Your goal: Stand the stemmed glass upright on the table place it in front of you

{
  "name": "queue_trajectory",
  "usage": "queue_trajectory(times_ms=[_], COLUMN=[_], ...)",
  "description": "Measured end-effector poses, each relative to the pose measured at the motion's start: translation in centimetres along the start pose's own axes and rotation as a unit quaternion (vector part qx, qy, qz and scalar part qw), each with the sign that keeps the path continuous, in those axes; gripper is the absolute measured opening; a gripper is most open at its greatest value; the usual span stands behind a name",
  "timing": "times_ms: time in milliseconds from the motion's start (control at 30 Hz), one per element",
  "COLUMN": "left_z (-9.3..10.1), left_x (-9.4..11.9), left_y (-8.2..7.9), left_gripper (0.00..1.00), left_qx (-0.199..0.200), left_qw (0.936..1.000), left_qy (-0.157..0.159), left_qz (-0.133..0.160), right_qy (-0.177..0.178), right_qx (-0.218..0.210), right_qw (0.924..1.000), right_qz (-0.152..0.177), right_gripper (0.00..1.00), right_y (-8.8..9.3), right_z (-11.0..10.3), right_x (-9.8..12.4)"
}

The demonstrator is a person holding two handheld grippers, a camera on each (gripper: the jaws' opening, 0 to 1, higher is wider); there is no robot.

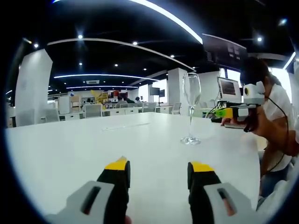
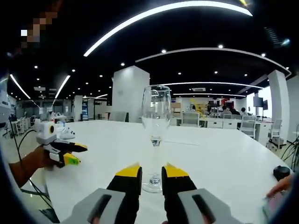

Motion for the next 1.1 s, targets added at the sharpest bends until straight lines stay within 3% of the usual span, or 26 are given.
queue_trajectory(times_ms=[533, 1100], left_z=[0.0, 0.2], left_x=[0.0, -0.1], left_y=[0.1, 0.1], left_gripper=[0.49, 0.49], left_qx=[0.001, 0.001], left_qw=[1.0, 1.0], left_qy=[0.002, 0.004], left_qz=[0.001, -0.001], right_qy=[0.0, -0.008], right_qx=[0.0, 0.005], right_qw=[1.0, 0.9999], right_qz=[-0.002, -0.002], right_gripper=[0.21, 0.21], right_y=[0.1, -0.6], right_z=[0.1, 0.1], right_x=[-0.5, -2.5])
Point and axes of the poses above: the point that each gripper's makers call its tool centre point, and the gripper's own axes: x roughly backward along the fingers, z roughly to its right, y roughly out of its underside, the point moved 7 cm from there along x, roughly backward along the fingers, and after that the axes turned 12 degrees about -z, right-handed, at the moved point
